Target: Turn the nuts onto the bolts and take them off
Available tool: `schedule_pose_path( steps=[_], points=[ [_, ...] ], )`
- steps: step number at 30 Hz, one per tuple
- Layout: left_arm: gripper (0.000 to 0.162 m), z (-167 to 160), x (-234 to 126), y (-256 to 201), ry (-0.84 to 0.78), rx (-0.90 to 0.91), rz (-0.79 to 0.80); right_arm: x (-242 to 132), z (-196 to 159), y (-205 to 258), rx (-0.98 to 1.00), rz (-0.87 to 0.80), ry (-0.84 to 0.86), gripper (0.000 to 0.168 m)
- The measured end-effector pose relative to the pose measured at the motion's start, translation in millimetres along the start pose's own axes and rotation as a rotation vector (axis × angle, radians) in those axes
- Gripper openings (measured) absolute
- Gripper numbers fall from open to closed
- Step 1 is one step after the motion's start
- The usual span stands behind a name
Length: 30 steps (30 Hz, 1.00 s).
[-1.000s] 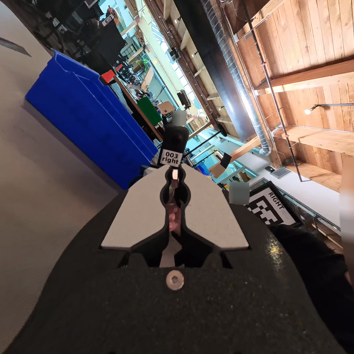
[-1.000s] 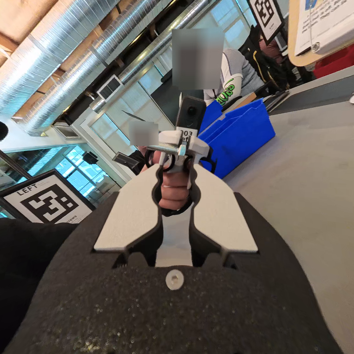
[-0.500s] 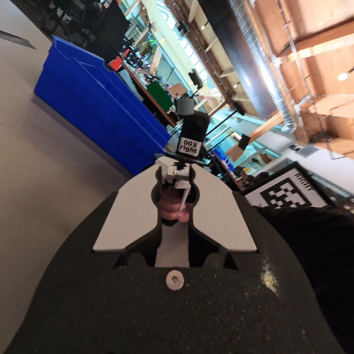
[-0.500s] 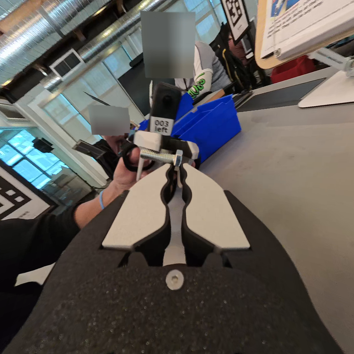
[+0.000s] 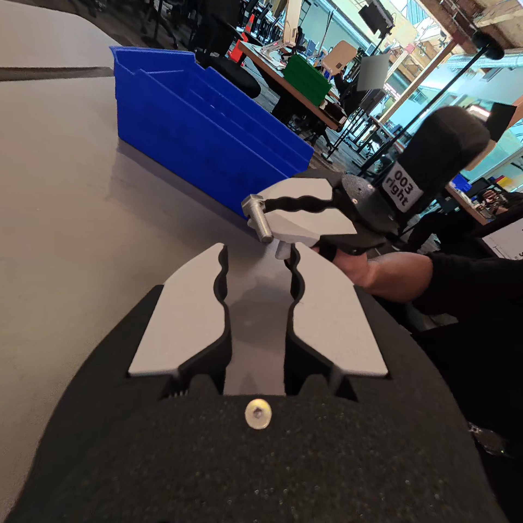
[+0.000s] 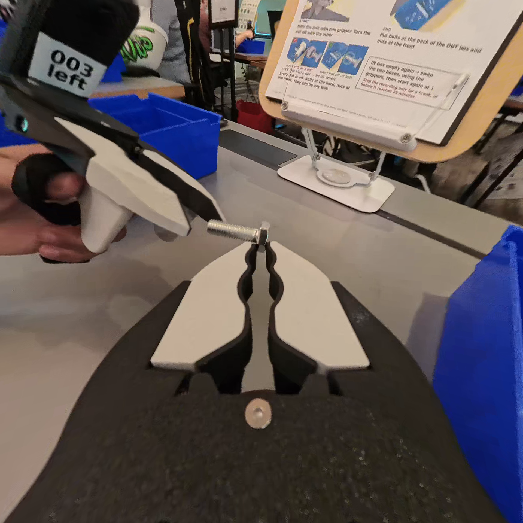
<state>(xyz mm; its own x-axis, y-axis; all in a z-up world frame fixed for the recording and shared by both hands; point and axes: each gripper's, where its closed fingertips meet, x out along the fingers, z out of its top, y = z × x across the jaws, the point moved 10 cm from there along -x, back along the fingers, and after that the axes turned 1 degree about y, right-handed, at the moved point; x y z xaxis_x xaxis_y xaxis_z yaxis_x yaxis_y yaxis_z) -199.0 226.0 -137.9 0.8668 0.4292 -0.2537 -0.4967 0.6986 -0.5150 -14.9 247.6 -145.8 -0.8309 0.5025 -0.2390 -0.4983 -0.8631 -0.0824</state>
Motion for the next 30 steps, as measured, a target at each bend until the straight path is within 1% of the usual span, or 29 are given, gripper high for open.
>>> schedule_pose_path(
  steps=[4, 8, 10, 13, 15, 16, 17, 19, 20, 22, 26, 28, 30],
  points=[
    [0.029, -2.3, 0.2, 3.8, -0.001, -0.019, 0.007, 3.2, -1.7, 6.0, -0.016, 0.014, 0.005, 0.006],
    [0.022, -3.2, 1.7, 3.1, 0.009, -0.010, 0.000, 4.3, -2.2, 7.1, -0.004, 0.025, 0.005, 0.006],
    [0.010, -3.3, 2.0, 1.3, 0.017, 0.002, -0.011, 4.6, -3.1, 6.2, 0.014, 0.030, 0.005, 0.006],
    [0.009, -2.8, 1.0, -0.3, 0.033, 0.039, 0.019, 5.0, -4.7, 4.2, 0.048, 0.070, 0.000, 0.007],
    [0.009, -0.4, -3.3, -0.5, 0.047, 0.043, 0.002, 4.6, -5.6, 4.1, 0.047, 0.121, -0.023, 0.008],
    [0.009, 1.6, -7.5, -0.1, 0.054, 0.051, -0.006, 4.4, -6.1, 4.5, 0.038, 0.165, -0.027, 0.009],
    [0.009, 3.7, -12.4, -0.3, 0.058, 0.059, -0.026, 3.8, -6.2, 5.6, 0.036, 0.234, -0.040, 0.015],
    [0.009, 9.1, -22.8, -0.9, 0.045, 0.065, -0.057, 2.2, -5.5, 6.9, 0.051, 0.378, -0.080, 0.034],
    [0.009, 11.4, -27.4, -1.6, 0.042, 0.064, -0.084, 1.4, -4.7, 6.7, 0.067, 0.437, -0.096, 0.041],
    [0.009, 13.9, -34.4, -4.9, 0.038, 0.062, -0.180, 0.8, -3.3, 5.1, 0.140, 0.558, -0.116, 0.048],
    [0.009, 11.1, -37.4, -13.0, 0.032, 0.104, -0.329, 2.0, -2.2, -2.1, 0.435, 0.800, -0.203, 0.045],
    [0.009, 9.0, -33.8, -15.4, 0.041, 0.120, -0.353, 3.4, -3.0, -3.9, 0.537, 0.896, -0.212, 0.038],
    [0.009, 7.2, -29.4, -16.7, 0.057, 0.130, -0.347, 4.3, -3.9, -3.5, 0.590, 0.959, -0.207, 0.037]
  ],
)
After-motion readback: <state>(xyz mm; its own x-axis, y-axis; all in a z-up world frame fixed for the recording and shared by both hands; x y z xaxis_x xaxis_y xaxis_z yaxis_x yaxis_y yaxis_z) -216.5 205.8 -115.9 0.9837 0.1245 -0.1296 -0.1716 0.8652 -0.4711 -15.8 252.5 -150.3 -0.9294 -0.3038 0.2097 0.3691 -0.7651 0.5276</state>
